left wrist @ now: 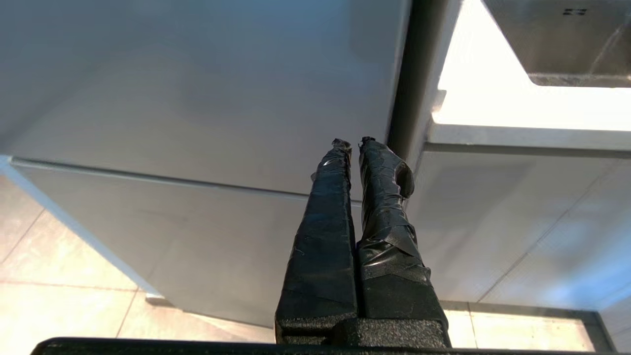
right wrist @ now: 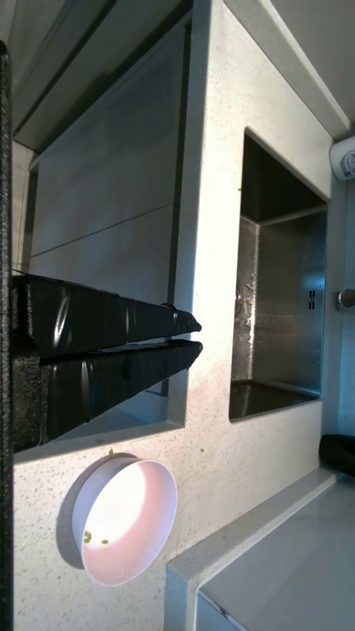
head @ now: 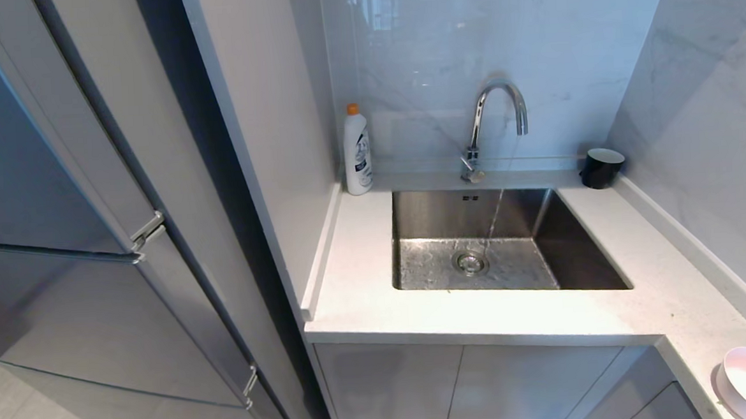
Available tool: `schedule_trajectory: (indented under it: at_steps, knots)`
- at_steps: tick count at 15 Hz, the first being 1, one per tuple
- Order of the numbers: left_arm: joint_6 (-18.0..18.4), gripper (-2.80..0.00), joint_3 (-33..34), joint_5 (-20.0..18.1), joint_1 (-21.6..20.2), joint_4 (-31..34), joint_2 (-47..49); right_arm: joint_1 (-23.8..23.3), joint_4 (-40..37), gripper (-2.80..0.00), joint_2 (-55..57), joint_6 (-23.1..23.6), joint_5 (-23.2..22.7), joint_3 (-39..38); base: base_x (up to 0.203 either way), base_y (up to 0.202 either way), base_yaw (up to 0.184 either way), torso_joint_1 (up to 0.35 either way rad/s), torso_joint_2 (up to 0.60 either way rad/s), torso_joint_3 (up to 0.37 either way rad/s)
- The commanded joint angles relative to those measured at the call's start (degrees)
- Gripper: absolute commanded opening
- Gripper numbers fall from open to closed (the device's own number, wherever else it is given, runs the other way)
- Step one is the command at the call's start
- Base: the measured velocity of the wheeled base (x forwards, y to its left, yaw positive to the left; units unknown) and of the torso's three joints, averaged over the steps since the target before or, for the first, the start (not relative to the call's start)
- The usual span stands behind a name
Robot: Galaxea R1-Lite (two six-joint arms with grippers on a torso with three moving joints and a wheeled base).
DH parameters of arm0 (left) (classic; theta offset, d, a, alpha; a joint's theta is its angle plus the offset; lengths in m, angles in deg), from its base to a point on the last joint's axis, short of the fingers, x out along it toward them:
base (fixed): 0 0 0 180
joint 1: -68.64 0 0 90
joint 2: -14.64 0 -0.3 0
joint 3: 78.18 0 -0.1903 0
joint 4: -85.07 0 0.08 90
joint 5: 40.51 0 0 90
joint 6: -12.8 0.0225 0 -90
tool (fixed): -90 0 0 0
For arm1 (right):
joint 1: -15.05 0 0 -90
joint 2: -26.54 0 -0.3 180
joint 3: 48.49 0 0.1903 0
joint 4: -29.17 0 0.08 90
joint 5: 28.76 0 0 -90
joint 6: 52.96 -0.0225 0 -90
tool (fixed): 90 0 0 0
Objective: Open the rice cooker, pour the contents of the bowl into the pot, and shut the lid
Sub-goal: Fill a bowl with water from the tap
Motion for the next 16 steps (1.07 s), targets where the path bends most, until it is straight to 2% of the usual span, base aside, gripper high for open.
schedule_trajectory:
  at_steps: [1,7,16]
  knots:
    - [-0.01,-2.80,0.02,-0.03,-0.09,0.04,0.07,-0.07,0.01,-2.80,0.00,0.03,-0.04,-0.18,0.000,0.000,0.000,0.000,0.00,0.000]
    - [-0.01,-2.80,0.02,-0.03,-0.02,0.04,0.07,0.01,0.01,-2.80,0.00,0.03,-0.04,-0.18,0.017,0.000,0.000,-0.001,0.00,0.000]
    - [-0.01,-2.80,0.02,-0.03,-0.02,0.04,0.07,-0.07,0.01,-2.80,0.00,-0.06,-0.04,-0.18,0.178,0.000,0.001,0.007,0.00,0.002]
